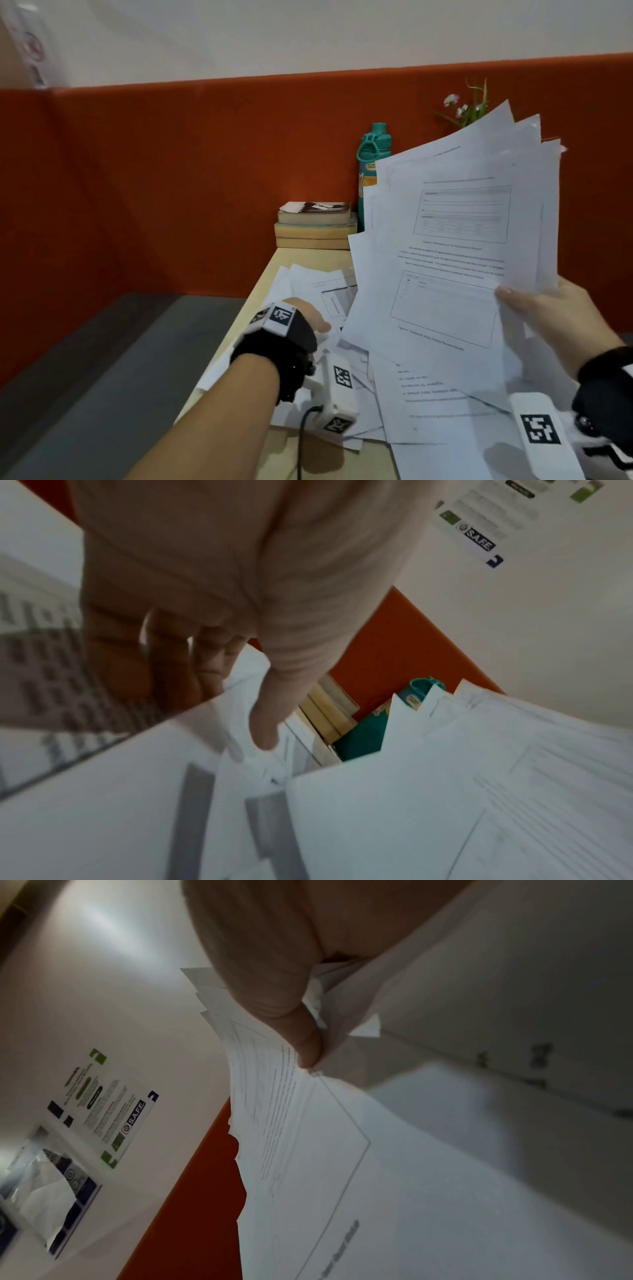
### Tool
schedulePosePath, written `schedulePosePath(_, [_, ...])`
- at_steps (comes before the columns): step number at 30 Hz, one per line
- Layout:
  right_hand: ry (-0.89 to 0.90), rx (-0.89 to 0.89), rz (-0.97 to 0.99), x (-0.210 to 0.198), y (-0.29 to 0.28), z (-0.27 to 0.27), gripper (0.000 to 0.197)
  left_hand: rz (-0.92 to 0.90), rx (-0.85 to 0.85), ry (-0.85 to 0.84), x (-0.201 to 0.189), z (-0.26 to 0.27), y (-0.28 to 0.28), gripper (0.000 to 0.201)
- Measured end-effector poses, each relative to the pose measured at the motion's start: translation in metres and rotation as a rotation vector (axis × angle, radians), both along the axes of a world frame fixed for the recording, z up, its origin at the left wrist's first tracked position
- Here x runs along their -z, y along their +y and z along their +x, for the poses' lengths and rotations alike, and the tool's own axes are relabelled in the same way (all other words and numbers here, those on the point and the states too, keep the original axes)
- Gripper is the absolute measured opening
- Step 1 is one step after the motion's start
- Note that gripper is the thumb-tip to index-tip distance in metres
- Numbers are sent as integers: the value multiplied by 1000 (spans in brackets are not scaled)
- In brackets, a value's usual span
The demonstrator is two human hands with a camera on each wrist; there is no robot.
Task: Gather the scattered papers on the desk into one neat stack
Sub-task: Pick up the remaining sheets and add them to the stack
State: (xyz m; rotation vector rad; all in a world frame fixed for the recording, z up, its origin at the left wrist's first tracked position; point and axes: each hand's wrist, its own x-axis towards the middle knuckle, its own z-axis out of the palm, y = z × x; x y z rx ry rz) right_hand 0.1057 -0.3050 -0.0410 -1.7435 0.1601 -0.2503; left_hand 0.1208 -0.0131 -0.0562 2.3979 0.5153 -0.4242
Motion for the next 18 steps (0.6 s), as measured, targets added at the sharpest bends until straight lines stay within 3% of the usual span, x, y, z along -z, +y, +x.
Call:
schedulePosePath(5, [-8,36,8,0,-11,1,35,180,24,-86,-4,12,18,35])
schedulePosePath(7, [-9,43,9,0,-15,-1,36,259,-32,-40,-9,19,41,19])
schedulePosePath(10, [-1,30,17,2,-13,-1,36,317,-5,74,-1,24,60,31])
schedulePosePath(12, [8,25,15,3,-10,0,35,364,76,79,-3,14,51,24])
schedulePosePath(13, [10,27,14,4,-9,0,36,371,98,54,-4,8,46,21])
schedulePosePath(16, [15,19,21,2,-7,-1,36,313,21,13,-7,-3,38,44])
schedulePosePath(18, [22,15,25,0,-7,-1,36,198,-56,-20,-6,2,46,35])
